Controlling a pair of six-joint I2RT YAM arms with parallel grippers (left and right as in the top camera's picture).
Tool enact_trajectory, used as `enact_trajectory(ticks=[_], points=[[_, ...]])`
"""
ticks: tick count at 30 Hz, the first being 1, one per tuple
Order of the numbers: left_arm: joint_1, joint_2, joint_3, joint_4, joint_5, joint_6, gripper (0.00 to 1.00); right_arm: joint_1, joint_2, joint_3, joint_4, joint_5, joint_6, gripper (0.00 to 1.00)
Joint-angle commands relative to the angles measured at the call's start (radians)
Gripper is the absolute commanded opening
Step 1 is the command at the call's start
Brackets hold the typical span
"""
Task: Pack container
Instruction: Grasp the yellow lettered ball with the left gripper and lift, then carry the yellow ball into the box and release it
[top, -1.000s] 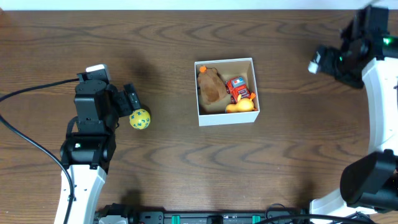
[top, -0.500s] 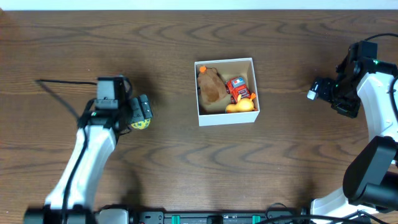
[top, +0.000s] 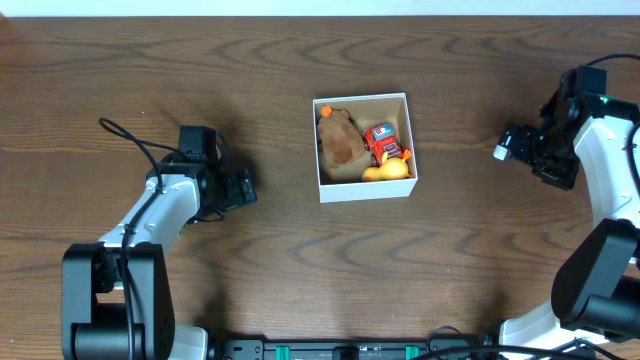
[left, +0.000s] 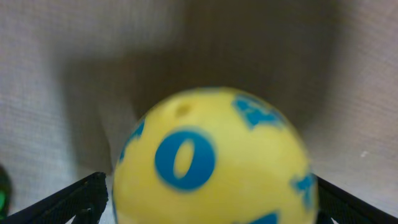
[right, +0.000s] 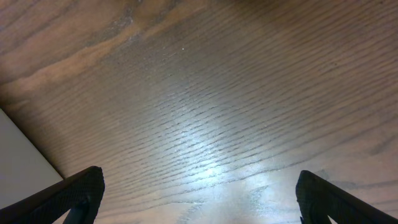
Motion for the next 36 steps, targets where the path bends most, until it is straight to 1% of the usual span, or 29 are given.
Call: enact_trajectory(ticks=[1, 5, 9, 15, 19, 21, 23, 26, 29, 33, 36], points=[[0.002, 0.0, 0.021, 0.033, 0.009, -0.005, 0.98, -0.003, -0.004, 0.0, -0.003, -0.008, -0.006, 0.99], [0.002, 0.0, 0.021, 0.075, 0.008, -0.005, 0.98, -0.004, -0.004, 0.0, -0.003, -0.007, -0.006, 0.99], [0.002, 0.0, 0.021, 0.077, 0.005, -0.005, 0.98, -0.004, -0.004, 0.0, -0.003, -0.007, -0.006, 0.99], [0.002, 0.0, 0.021, 0.082, 0.002, -0.005, 0.65, -0.004, -0.004, 0.0, -0.003, -0.007, -0.01, 0.99], [0.002, 0.0, 0.021, 0.082, 0.002, -0.005, 0.55, -0.004, -0.004, 0.0, -0.003, -0.007, -0.013, 0.99], [0.002, 0.0, 0.022, 0.082, 0.002, -0.006, 0.42, -0.004, -0.004, 0.0, -0.003, -0.007, -0.013, 0.99], [0.0, -0.008, 0.031, 0.078, 0.003, -0.006, 0.35, -0.004, -0.004, 0.0, -0.003, -0.007, -0.013, 0.99], [-0.011, -0.049, 0.078, 0.055, 0.003, -0.005, 0.33, -0.004, -0.004, 0.0, -0.002, -0.007, -0.013, 0.99], [-0.043, -0.112, 0.173, 0.016, 0.003, -0.003, 0.33, -0.004, -0.004, 0.0, 0.0, -0.007, -0.013, 0.99], [-0.13, -0.18, 0.336, -0.001, 0.002, 0.022, 0.29, -0.004, -0.004, 0.0, 0.0, -0.007, -0.013, 0.99], [-0.229, -0.188, 0.451, 0.029, 0.002, 0.052, 0.29, -0.004, -0.004, 0.0, 0.003, -0.007, -0.013, 0.99]])
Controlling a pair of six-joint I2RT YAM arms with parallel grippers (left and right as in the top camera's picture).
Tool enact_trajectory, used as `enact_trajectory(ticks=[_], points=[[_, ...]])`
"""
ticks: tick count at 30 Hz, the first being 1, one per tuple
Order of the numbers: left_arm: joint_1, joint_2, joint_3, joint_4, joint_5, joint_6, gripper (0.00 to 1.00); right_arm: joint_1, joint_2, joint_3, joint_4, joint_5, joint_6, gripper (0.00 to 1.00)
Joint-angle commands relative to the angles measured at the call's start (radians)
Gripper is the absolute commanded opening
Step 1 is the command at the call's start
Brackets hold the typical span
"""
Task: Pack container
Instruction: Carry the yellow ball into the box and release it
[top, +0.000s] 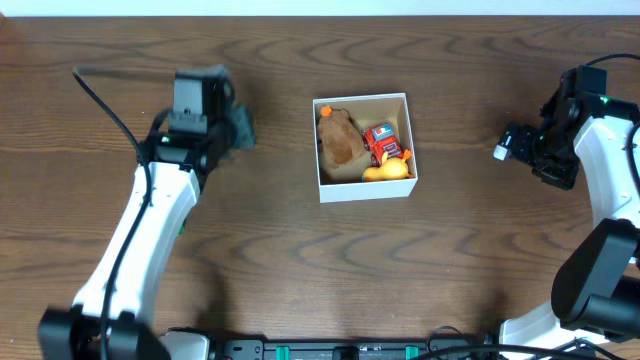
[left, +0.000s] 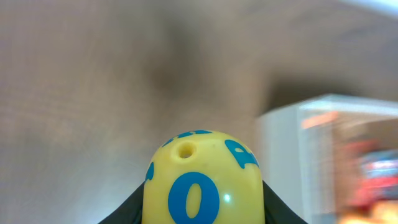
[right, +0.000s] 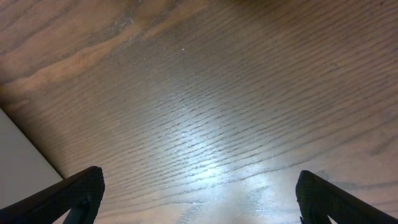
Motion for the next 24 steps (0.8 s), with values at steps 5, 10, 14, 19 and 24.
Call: enact_trajectory(ticks=[5, 10, 14, 19, 24], points=[[-0.234, 0.03, 0.109, 0.17, 0.005, 0.085, 0.29, -0.004, -0.004, 0.0, 0.003, -0.007, -0.01, 0.99], [-0.343, 0.171, 0.109, 0.286, 0.005, 0.09, 0.29, -0.004, -0.004, 0.0, 0.001, -0.007, -0.01, 0.99], [-0.389, 0.304, 0.109, 0.41, 0.005, 0.09, 0.29, -0.004, -0.004, 0.0, -0.005, -0.007, -0.011, 0.99], [-0.391, 0.389, 0.109, 0.497, 0.005, 0.089, 0.56, -0.004, -0.004, 0.0, -0.011, -0.007, -0.015, 0.99], [-0.38, 0.385, 0.109, 0.512, 0.005, 0.09, 0.8, -0.004, -0.004, 0.0, -0.014, -0.007, -0.015, 0.99]])
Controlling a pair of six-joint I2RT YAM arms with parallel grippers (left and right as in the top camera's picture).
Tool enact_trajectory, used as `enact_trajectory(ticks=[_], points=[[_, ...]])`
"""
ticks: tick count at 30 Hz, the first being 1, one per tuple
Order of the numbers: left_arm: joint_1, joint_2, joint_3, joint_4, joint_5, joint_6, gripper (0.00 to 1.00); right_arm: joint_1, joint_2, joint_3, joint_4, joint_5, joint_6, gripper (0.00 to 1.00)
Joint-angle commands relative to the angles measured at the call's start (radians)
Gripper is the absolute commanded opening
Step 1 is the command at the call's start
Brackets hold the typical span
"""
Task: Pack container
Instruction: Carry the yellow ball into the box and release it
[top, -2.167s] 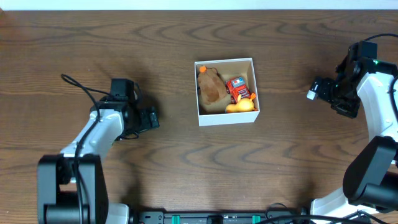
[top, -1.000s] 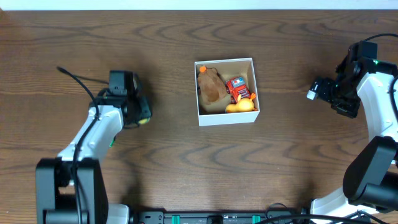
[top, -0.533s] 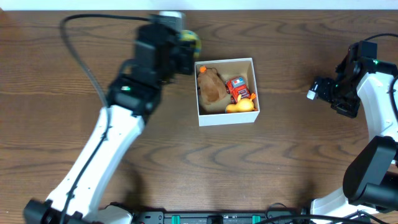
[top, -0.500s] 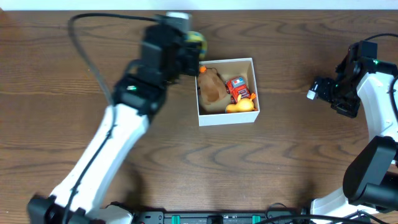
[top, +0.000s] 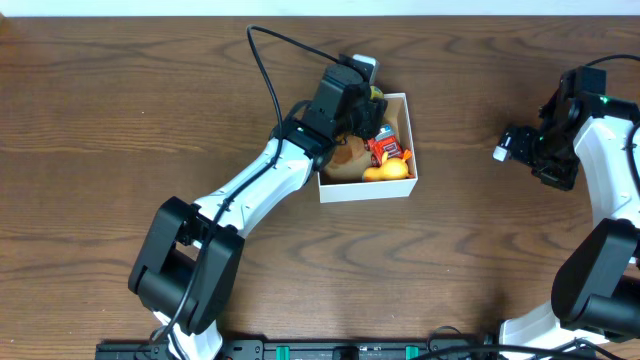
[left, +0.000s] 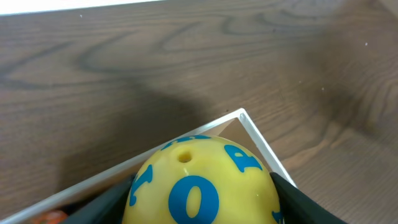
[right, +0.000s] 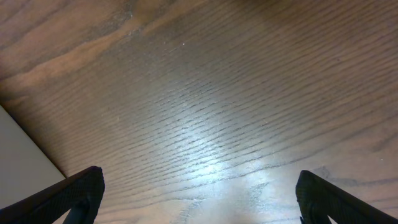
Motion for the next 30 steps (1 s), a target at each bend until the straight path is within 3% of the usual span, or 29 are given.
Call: enact_trajectory(ticks=[1, 3, 5, 21, 30], points=[[0.014, -0.027, 0.005, 0.019, 0.0, 0.012, 0.83, -0.004, -0.004, 0.0, -0.002, -0.003, -0.014, 0.99], [0.022, -0.037, 0.005, 0.018, 0.0, 0.012, 0.86, -0.004, -0.004, 0.0, -0.002, -0.003, -0.015, 0.99], [0.03, -0.048, 0.005, 0.018, 0.0, 0.011, 0.98, -0.004, -0.004, 0.0, -0.001, -0.003, -0.018, 0.99], [0.058, -0.187, 0.005, -0.194, 0.0, 0.022, 1.0, -0.004, -0.004, 0.0, 0.0, -0.003, -0.021, 0.99], [0.035, -0.139, 0.005, -0.174, 0.0, 0.023, 0.29, -0.004, -0.004, 0.0, -0.004, -0.003, -0.021, 0.99]])
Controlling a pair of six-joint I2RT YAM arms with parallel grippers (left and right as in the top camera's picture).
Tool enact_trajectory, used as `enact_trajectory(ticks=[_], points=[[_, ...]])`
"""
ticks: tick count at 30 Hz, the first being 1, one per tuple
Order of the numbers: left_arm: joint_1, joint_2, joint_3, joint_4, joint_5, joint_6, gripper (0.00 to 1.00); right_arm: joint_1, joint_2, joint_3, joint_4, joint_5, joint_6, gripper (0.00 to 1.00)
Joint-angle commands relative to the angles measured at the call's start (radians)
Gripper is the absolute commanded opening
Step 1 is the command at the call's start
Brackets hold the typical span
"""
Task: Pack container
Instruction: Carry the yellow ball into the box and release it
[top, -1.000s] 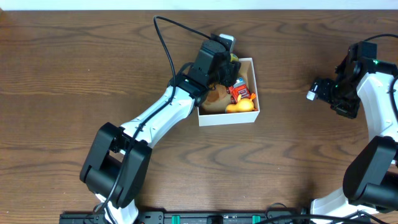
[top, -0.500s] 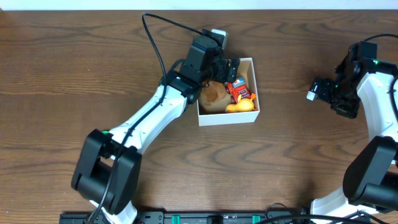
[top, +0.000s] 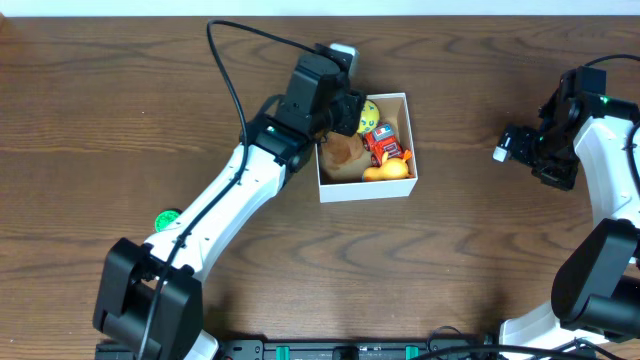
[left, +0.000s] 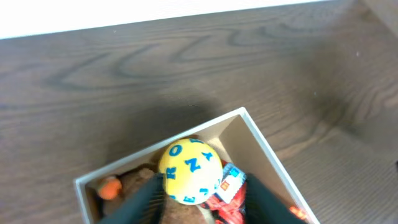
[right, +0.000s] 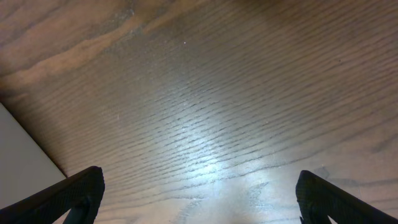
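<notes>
The yellow ball with blue letters (top: 368, 113) (left: 189, 172) lies in the far part of the white box (top: 365, 193) (left: 261, 146), on top of a brown plush (top: 341, 150) and beside a red toy car (top: 380, 141). A yellow duck (top: 386, 171) sits in the box's near right corner. My left gripper (top: 338, 108) (left: 202, 185) hovers over the box's far left edge, open, with its blurred fingers (left: 144, 200) on either side of the ball and above it. At the far right my right gripper (top: 520, 146) (right: 199, 205) stands open over bare wood.
A small green round object (top: 165, 218) lies on the table at the left, near my left arm's elbow. A black cable (top: 240, 60) loops from the left wrist over the far table. A pale edge (right: 22, 168) shows at the left of the right wrist view.
My left gripper was shut on the yellow ball over the box's far corner. It is now open and higher, and the ball rests in the box. The right arm is unchanged.
My left gripper held the yellow ball low at the table's left. It then held the ball farther back, left of the box, and after that over the box's far side. By now it has let go, with the ball inside the box.
</notes>
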Motion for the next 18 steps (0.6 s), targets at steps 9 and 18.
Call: enact_trajectory(ticks=[9, 18], points=[[-0.002, 0.157, 0.005, 0.137, -0.004, 0.008, 0.06, -0.004, -0.004, 0.0, -0.005, -0.001, -0.01, 0.99], [-0.002, 0.227, 0.005, 0.168, -0.004, 0.008, 0.06, -0.004, -0.004, 0.0, -0.009, -0.001, -0.01, 0.99]])
